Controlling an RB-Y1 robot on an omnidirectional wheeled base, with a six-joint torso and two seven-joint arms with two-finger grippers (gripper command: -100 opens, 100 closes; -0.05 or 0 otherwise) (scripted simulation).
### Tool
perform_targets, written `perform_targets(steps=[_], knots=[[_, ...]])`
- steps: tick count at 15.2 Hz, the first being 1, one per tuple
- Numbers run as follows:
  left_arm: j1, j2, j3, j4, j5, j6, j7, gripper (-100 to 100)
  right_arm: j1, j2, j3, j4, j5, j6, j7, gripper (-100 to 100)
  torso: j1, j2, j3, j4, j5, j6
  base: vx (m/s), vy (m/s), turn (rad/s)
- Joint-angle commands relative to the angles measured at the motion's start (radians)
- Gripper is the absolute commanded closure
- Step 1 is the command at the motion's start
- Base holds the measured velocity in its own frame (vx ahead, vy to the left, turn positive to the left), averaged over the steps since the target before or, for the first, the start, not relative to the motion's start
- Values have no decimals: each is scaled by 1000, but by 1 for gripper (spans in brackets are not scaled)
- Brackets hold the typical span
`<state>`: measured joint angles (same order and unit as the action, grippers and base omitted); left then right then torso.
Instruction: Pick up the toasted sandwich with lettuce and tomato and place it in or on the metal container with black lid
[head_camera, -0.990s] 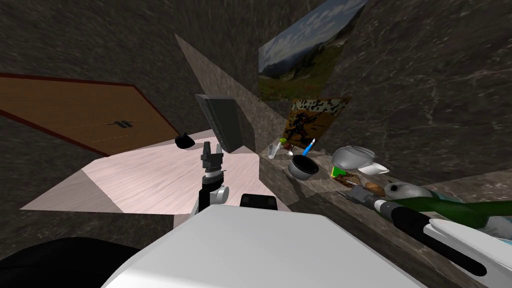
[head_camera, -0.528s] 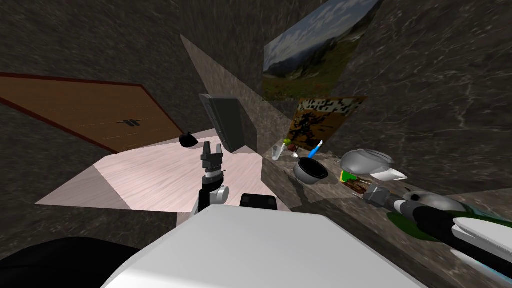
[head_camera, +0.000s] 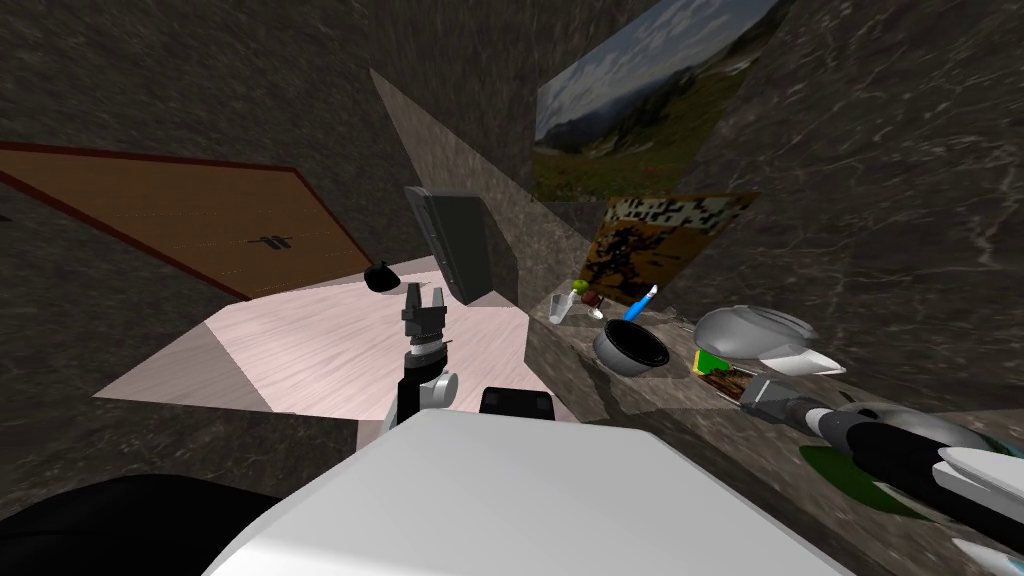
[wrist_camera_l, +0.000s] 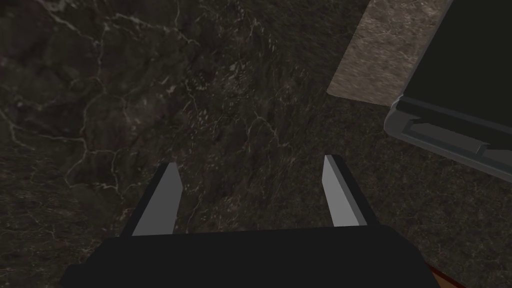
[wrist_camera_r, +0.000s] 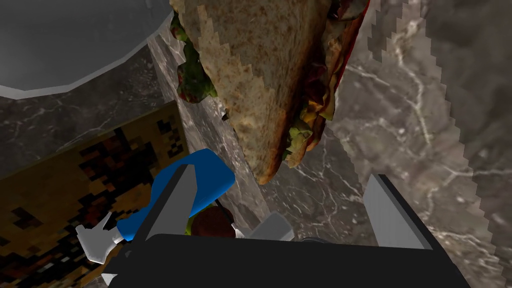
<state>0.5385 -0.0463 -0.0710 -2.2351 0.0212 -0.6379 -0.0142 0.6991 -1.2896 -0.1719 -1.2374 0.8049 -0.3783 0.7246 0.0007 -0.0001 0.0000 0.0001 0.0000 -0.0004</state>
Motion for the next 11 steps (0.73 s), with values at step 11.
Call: perform_targets(steps=[11], knots=[[0, 0, 0, 0, 0, 0, 0, 0, 7, 21, 25, 87, -183, -26, 187, -100, 0, 0, 0, 0, 0, 0, 17, 3, 45]])
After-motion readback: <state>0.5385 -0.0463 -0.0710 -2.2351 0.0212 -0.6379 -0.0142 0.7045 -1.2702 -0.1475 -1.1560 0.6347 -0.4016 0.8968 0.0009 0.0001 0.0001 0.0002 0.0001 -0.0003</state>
